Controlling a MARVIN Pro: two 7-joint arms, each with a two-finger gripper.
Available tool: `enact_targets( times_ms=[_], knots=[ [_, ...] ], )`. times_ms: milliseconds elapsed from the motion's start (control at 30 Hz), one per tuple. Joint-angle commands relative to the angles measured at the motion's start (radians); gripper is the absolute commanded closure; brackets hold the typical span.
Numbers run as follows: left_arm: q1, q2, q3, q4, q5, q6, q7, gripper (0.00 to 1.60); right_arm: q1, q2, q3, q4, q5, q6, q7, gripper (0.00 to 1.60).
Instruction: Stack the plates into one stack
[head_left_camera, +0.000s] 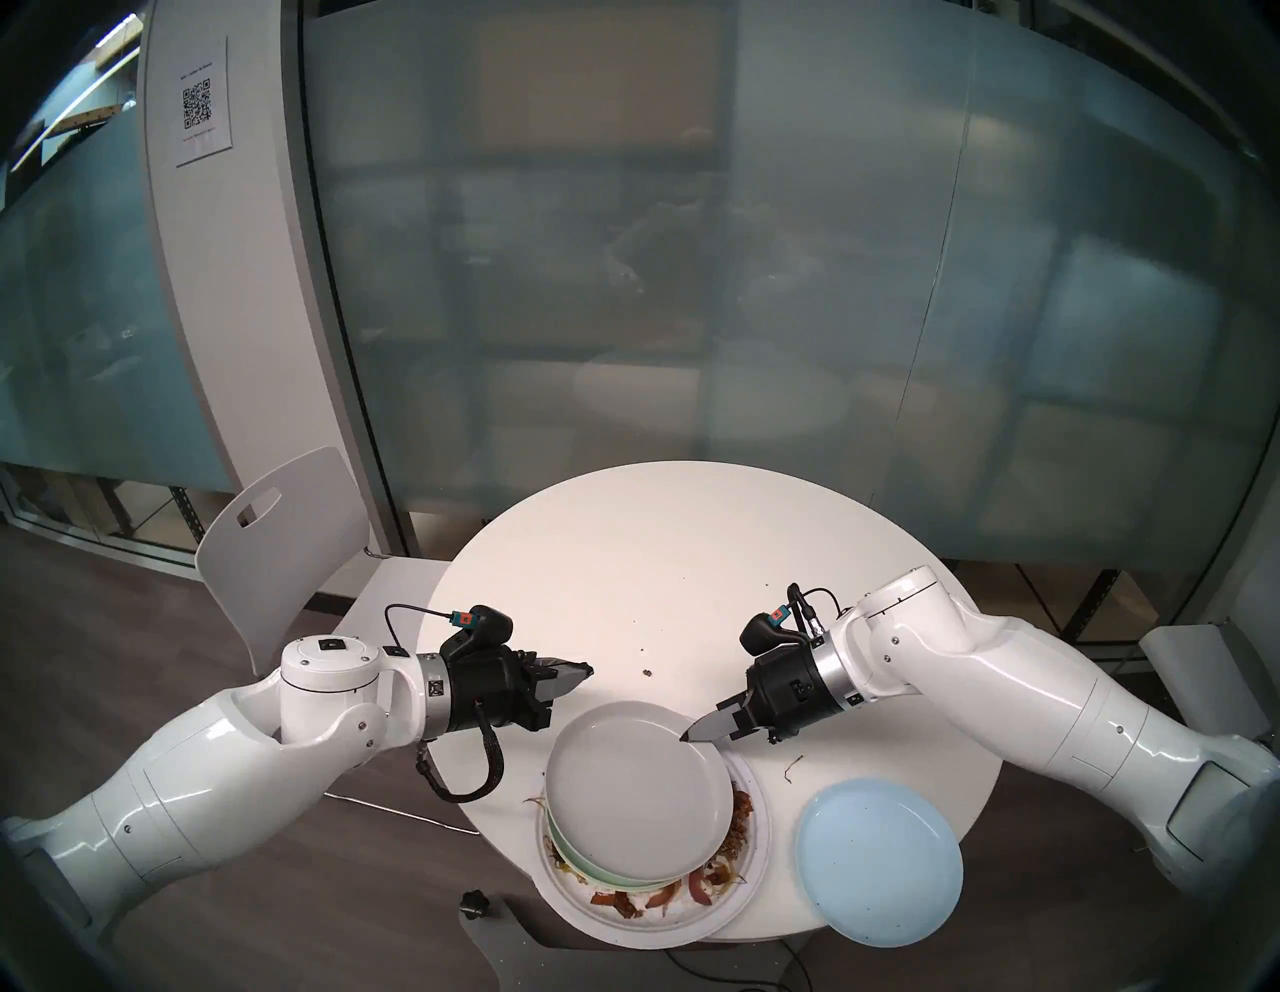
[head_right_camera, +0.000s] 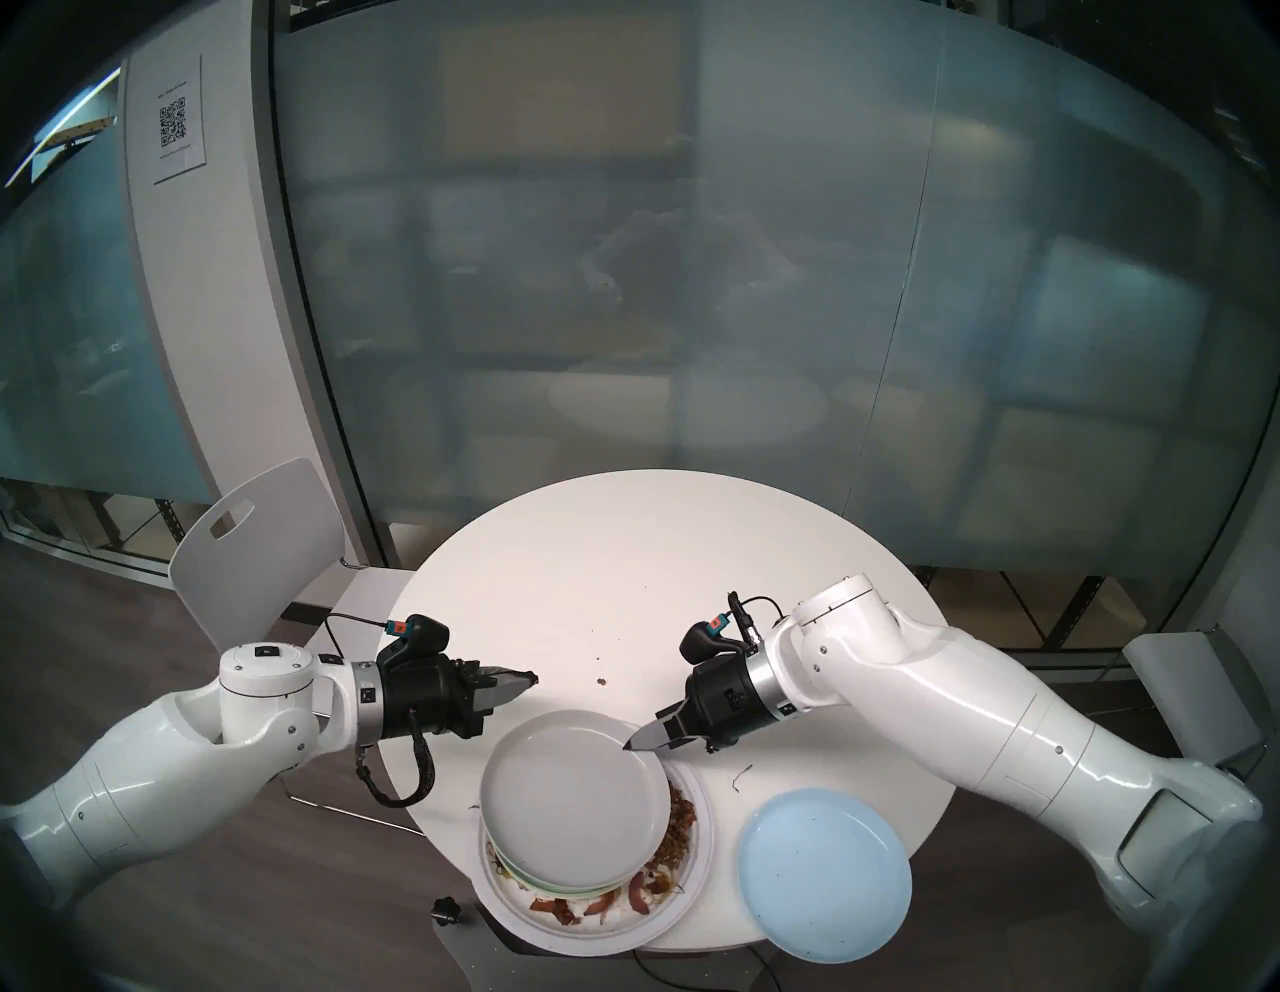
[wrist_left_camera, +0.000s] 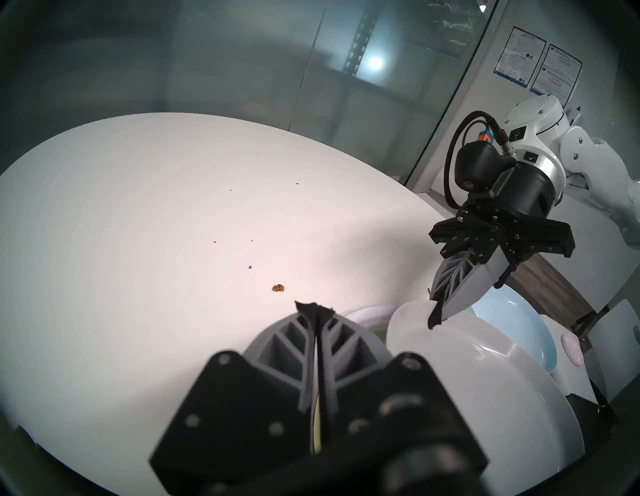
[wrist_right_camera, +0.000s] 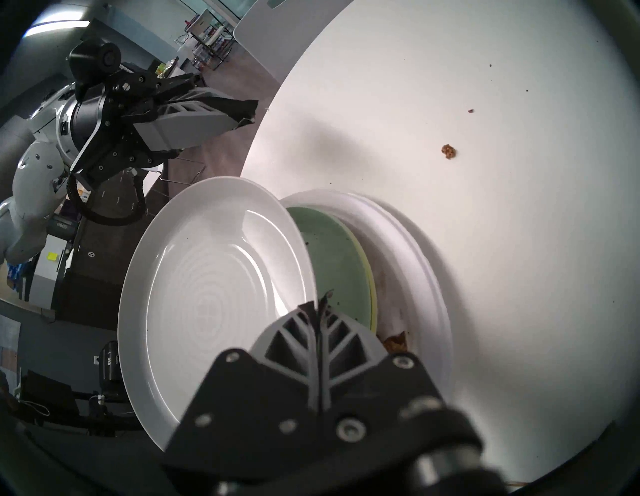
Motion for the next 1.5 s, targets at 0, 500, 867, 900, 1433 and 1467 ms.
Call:
enact_targets(
  times_ms=[0, 500, 867, 900, 1433, 1467],
  knots=[
    [-0.005, 0.003, -0.012, -0.018, -0.002, -0.006, 0.003, 1.28, 0.084, -0.028, -0.043, 0.026, -0.007, -0.001, -0.005, 1.60],
    [-0.005, 0.003, -0.012, -0.019, -0.003, -0.006, 0.004, 1.28, 0.108, -0.043, -0.066, 0.048, -0.005, -0.001, -0.008, 1.60],
    [-0.005, 0.003, -0.012, -0.019, -0.003, -0.007, 0.004, 1.28, 0.127, -0.046, -0.089, 0.057, -0.004, -0.001, 0.004, 1.15],
    [-0.005, 0.003, -0.012, -0.019, -0.003, -0.007, 0.004, 1.28, 0.128, -0.046, -0.089, 0.058, -0.005, -0.001, 0.006, 1.14],
    [-0.005, 0.003, -0.012, -0.019, -0.003, -0.007, 0.005, 1.28, 0.134, -0.044, -0.101, 0.052, 0.000, -0.001, 0.014, 0.70],
    [-0.005, 0.003, -0.012, -0.019, -0.003, -0.007, 0.005, 1.28, 0.134, -0.044, -0.100, 0.050, 0.001, -0.001, 0.013, 0.70]
  ],
)
